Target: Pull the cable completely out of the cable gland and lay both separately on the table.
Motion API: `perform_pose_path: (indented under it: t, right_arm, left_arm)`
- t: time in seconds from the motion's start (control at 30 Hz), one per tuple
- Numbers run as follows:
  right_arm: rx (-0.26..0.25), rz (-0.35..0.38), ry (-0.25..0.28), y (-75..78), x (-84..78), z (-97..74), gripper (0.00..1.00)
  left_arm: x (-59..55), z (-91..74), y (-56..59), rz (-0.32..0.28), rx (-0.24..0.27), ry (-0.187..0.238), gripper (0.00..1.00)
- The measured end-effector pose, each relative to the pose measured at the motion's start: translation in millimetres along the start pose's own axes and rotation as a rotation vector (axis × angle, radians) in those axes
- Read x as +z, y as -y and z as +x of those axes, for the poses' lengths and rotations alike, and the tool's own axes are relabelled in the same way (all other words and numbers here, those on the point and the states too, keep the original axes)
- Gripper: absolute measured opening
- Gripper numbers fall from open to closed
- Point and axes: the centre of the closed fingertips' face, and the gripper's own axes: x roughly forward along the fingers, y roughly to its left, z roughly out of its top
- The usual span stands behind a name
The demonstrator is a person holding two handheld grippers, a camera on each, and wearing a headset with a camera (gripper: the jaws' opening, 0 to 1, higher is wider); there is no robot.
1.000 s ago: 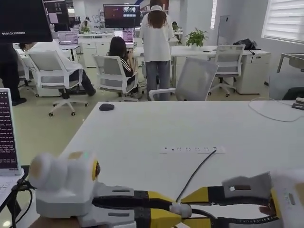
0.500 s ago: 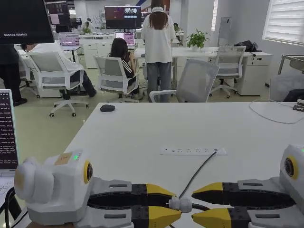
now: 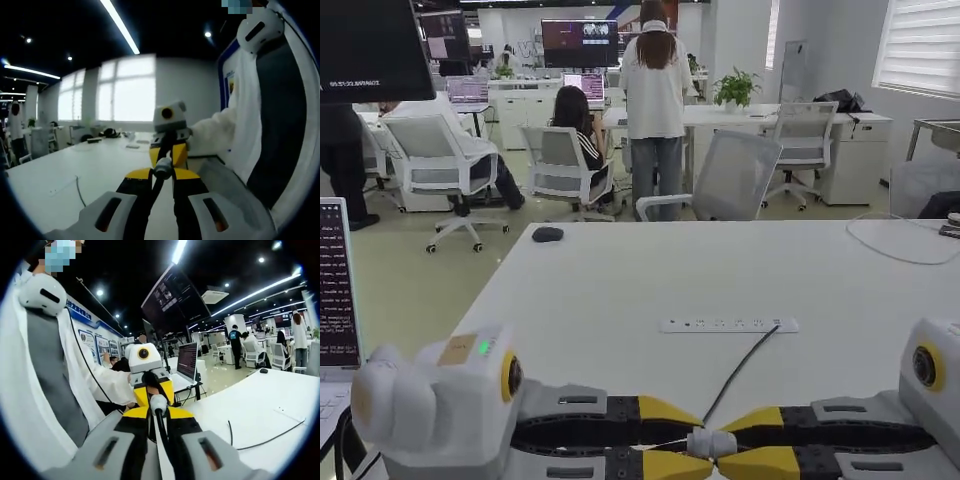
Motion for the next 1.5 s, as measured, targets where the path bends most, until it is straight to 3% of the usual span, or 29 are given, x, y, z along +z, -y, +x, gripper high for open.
perform_pose_path:
  t: [0.07,0.13,0.2,0.3,0.7,0.87,0.9,0.93,0.97,1.0,1.03,1.07,1.1,1.17,1.2,1.27,1.33,1.4,1.5]
  right_arm:
    - [0.002,-0.007,-0.001,-2.1,1.2,-0.3,0.11]
    - [0.008,-0.03,-0.003,-4.8,1.8,-0.7,0.1]
    - [0.012,-0.038,0.001,-5.0,2.1,-0.9,0.1]
    - [0.02,-0.079,0.007,-6.0,2.5,-0.6,0.09]
    - [0.042,-0.21,0.023,-15.4,0.0,-2.9,0.08]
    - [0.054,-0.395,0.003,-18.5,-2.9,-5.1,0.08]
    - [-0.008,-0.526,-0.145,0.1,-22.1,-13.5,0.0]
    - [0.061,-0.55,0.021,-19.3,2.4,-3.1,0.0]
    - [0.049,-0.459,-0.013,-16.9,-2.7,-7.3,0.0]
    - [0.065,-0.399,-0.006,-19.9,-6.1,-15.8,0.0]
    - [0.023,-0.317,-0.027,-14.8,-8.3,-20.8,0.01]
    - [0.033,-0.315,-0.019,-7.2,-10.8,-7.4,0.01]
    - [0.035,-0.308,-0.004,-6.5,-9.8,-5.9,0.02]
    - [0.022,-0.22,0.003,-5.7,-10.4,-7.6,0.02]
    - [0.044,-0.175,0.013,-7.6,-10.5,-8.2,0.03]
    - [0.038,-0.052,0.018,-4.6,-10.1,-11.1,0.09]
    - [0.063,0.096,0.041,-4.2,-5.3,-15.7,0.22]
    - [0.058,0.088,0.046,-3.4,-3.9,-15.7,0.21]
    - [0.062,0.094,0.024,-6.8,-6.6,-11.7,0.2]
  left_arm:
    - [0.7,0.3,0.8,-0.03,-0.004,-0.008,0.16]
    - [0.7,0.3,3.4,-0.106,-0.02,-0.025,0.15]
    - [1.2,1.1,1.8,-0.101,-0.025,-0.032,0.15]
    - [-2.2,2.3,3.6,-0.156,-0.05,-0.052,0.14]
    - [-5.5,6.4,7.9,-0.291,-0.098,-0.041,0.12]
    - [-5.4,7.1,11.5,-0.358,-0.12,-0.025,0.12]
    - [-2.5,6.6,14.8,-0.389,-0.145,-0.01,0.12]
    - [-8.7,5.9,16.2,-0.412,-0.145,-0.043,0.12]
    - [-6.4,9.1,16.0,-0.384,-0.14,-0.02,0.13]
    - [-6.2,10.2,16.5,-0.353,-0.135,-0.018,0.13]
    - [-7.0,10.5,15.2,-0.355,-0.115,-0.024,0.13]
    - [-7.4,10.0,13.9,-0.352,-0.113,-0.025,0.13]
    - [-7.1,9.5,12.2,-0.346,-0.111,-0.022,0.13]
    - [-6.7,9.7,9.5,-0.317,-0.088,-0.02,0.14]
    - [-6.6,9.7,9.5,-0.297,-0.086,-0.023,0.14]
    - [-9.8,8.3,5.3,-0.188,-0.051,-0.059,0.14]
    - [-12.9,7.7,5.6,-0.122,-0.041,-0.091,0.14]
    - [-12.9,7.8,7.8,-0.072,-0.044,-0.101,0.15]
    - [-11.1,9.6,8.4,-0.062,-0.034,-0.092,0.15]
